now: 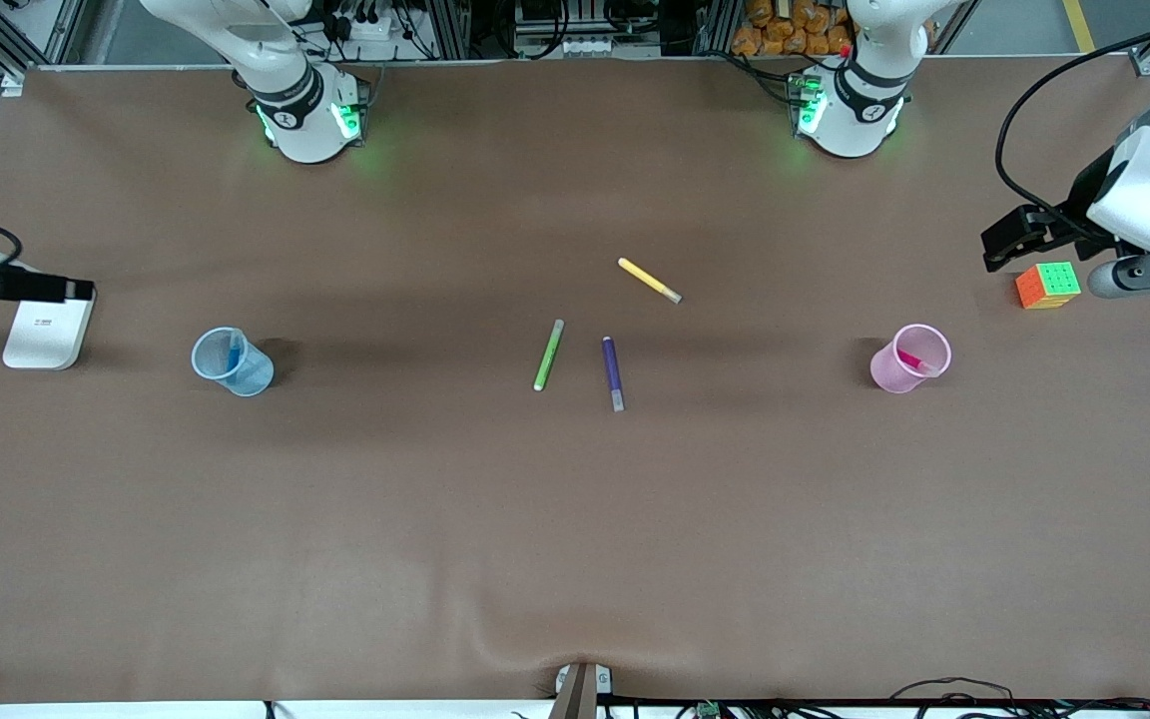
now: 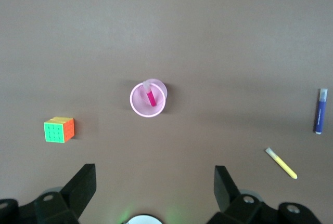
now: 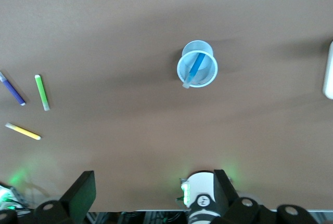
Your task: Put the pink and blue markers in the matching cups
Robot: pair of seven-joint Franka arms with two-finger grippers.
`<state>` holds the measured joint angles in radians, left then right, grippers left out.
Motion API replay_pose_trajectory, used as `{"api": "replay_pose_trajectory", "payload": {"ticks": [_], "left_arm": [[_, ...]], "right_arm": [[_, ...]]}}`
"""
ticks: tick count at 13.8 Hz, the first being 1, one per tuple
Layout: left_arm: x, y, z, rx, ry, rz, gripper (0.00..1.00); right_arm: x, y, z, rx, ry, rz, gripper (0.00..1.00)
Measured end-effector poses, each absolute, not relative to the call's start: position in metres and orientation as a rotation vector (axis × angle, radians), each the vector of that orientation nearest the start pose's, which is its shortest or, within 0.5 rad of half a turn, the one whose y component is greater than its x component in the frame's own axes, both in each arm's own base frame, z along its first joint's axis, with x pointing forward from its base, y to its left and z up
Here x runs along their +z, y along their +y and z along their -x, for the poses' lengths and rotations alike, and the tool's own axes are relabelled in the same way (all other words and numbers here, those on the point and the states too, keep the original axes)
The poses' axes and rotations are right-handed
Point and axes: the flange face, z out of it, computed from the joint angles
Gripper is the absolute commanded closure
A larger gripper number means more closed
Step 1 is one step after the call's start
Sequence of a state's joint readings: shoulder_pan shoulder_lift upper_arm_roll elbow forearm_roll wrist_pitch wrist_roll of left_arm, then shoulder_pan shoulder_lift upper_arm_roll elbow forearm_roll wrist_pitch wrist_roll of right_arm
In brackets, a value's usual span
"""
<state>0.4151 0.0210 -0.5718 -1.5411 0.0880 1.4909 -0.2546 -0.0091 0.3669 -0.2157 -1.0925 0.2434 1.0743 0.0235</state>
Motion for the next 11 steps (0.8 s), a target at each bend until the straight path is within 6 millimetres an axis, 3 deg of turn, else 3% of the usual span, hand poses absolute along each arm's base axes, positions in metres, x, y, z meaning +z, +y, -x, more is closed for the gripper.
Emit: {"api": "replay_pose_trajectory", "payload": {"ticks": [5, 8, 11], "left_arm": [[0.637, -0.076, -0.536, 0.052, -0.159, 3.034, 0.00], [0.645, -0.077, -0.529, 0.048, -0.167, 3.023, 0.00], [0.651, -0.080, -0.522, 0.047, -0.171, 3.045, 0.00]], "right_arm": [[0.658, -0.081, -0.567, 0.360, 0.240, 3.002, 0.00], [0.656, -0.070, -0.552, 0.205, 0.209, 3.050, 0.00], [0.637, -0.082, -0.516, 0.093, 0.053, 3.038, 0.00]]}}
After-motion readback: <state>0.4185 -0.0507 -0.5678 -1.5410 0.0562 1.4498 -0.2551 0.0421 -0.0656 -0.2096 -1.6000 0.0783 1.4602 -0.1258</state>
